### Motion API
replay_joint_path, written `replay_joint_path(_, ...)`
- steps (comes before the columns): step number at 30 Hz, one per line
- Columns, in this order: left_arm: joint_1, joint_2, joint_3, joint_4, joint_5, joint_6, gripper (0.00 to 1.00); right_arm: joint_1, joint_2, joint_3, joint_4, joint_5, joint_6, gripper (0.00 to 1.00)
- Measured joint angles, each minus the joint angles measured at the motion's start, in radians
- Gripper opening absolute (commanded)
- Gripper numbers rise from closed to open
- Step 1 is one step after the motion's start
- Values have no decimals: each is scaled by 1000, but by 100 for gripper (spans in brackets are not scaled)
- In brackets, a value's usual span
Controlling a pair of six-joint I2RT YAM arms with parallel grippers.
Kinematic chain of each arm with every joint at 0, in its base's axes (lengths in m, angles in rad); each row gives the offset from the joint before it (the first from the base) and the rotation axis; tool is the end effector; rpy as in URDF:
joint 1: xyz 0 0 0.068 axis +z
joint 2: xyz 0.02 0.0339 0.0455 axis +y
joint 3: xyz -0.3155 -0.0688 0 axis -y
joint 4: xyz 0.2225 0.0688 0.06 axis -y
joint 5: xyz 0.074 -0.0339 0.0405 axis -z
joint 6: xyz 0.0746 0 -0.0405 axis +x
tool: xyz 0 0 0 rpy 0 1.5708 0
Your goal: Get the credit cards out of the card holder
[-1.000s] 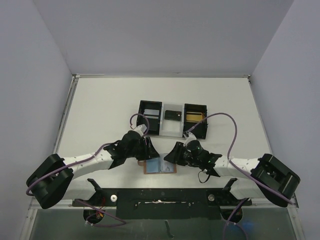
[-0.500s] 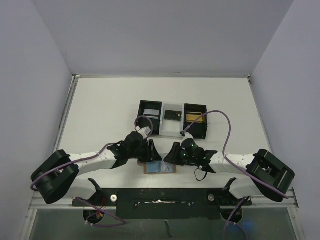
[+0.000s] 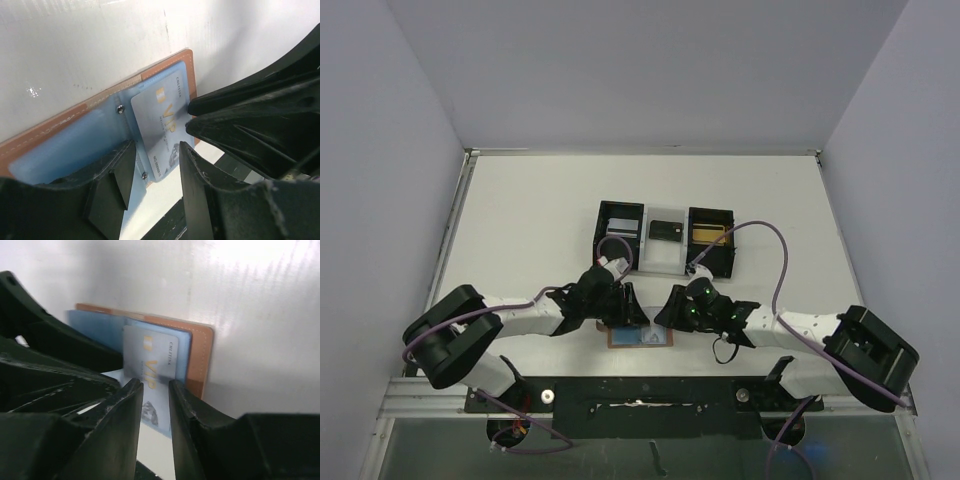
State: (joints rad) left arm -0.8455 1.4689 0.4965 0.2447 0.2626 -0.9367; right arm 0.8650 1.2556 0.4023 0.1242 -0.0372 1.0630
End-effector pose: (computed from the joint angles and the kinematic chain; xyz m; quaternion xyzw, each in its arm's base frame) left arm 0.1659 -0.2163 0.1802 0.0123 0.9061 -0.3906 0.1621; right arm 0.1435 0.1726 0.1863 0.0826 0.9089 0.3452 0.2190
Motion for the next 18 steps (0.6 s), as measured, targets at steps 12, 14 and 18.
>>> replay_joint_path(12, 0, 20, -23, 37, -17, -26, 18, 3, 71, 23, 2, 20, -4, 20)
replay_joint_path(14, 0, 20, -31, 49, -22, -34, 13, 3, 73, 23, 4, 19, -3, 20)
replay_joint_path(18, 0, 16, -43, 58, -35, -51, 5, 3, 78, 22, 11, 19, 0, 20)
